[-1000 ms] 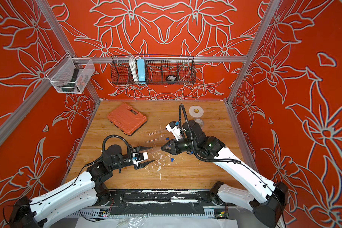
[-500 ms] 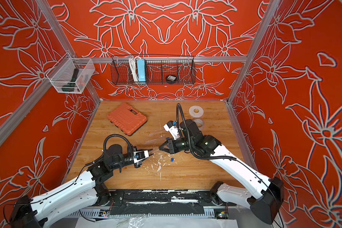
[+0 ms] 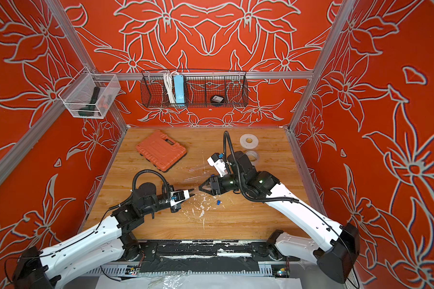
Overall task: Insert stoppers into test tubes
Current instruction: Pick up the test tube at the center of the board.
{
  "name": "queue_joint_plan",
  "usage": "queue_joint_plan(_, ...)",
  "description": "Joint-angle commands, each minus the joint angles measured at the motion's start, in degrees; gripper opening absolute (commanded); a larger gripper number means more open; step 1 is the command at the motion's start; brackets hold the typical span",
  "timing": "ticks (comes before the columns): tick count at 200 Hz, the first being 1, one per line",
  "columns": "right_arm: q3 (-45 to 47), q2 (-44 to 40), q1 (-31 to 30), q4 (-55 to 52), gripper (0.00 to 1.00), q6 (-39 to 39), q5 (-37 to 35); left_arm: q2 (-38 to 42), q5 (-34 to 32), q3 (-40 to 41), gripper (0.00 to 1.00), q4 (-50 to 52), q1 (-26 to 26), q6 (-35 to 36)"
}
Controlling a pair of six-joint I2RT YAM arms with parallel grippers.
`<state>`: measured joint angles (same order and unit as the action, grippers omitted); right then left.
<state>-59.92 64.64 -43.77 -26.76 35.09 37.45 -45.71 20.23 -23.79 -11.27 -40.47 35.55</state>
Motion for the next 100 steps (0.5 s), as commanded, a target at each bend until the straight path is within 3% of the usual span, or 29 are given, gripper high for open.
queue_joint_plan(1, -1.37, -2.19, 1.61, -1.55, 0.64, -1.39, -1.65, 0.09, -1.19, -1.57, 0.00, -1.12, -0.05, -0.69)
queue_joint_plan(24, -2.31, -5.15, 5.32, -7.48, 0.65, -5.96, -5.37, 0.47, -5.19, -1.53, 0.00, -1.04, -0.05, -1.59)
queue_joint_plan(71, -5.85, -9.27, 9.08, -24.19, 0.65, -26.28, -31.28, 0.15, -8.97, -2.82, 0.00, 0.33, 1.81, -2.24)
queue_joint_plan(100, -6.70, -8.57, 9.14, -26.51, 0.65, -31.96, -37.81, 0.05, -9.38, -3.54, 0.00, 1.50, 2.75, -2.42)
